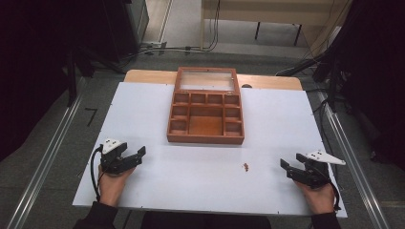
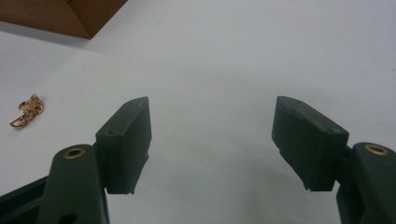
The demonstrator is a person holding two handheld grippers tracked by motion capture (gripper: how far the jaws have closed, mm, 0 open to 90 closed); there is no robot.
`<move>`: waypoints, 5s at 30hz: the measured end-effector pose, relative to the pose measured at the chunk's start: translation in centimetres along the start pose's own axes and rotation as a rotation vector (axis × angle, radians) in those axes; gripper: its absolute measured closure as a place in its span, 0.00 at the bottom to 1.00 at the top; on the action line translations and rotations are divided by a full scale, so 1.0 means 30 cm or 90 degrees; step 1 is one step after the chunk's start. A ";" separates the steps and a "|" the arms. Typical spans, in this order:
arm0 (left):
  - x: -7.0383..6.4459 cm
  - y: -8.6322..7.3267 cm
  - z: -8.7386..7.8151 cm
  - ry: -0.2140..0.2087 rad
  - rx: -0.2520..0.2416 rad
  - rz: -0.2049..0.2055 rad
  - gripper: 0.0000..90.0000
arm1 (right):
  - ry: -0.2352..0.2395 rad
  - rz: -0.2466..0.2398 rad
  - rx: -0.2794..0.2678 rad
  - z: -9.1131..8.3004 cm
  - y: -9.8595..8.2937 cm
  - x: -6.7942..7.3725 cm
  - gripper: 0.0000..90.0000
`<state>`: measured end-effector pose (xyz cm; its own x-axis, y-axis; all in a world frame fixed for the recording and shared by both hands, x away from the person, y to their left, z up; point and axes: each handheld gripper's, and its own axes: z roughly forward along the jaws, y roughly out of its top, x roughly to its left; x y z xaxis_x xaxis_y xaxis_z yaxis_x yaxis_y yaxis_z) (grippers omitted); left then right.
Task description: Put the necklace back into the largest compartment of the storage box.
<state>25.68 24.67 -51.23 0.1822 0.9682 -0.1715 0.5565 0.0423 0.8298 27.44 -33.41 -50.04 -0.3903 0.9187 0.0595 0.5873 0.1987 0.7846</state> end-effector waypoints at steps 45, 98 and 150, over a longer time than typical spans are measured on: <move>-0.006 0.001 0.000 -0.003 0.002 0.004 0.26 | 0.043 -0.047 0.021 0.052 0.008 0.083 0.30; -0.011 0.000 0.002 -0.005 0.000 0.005 0.26 | 0.097 -0.081 0.037 0.124 0.034 0.189 0.34; -0.010 0.001 0.001 -0.008 -0.003 0.003 0.26 | 0.159 -0.168 0.049 0.175 0.059 0.313 0.88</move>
<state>25.66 24.37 -51.17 0.1944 0.9654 -0.1740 0.5524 0.0389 0.8327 28.55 -22.62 -51.34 -0.6906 0.7230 0.0183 0.4921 0.4511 0.7446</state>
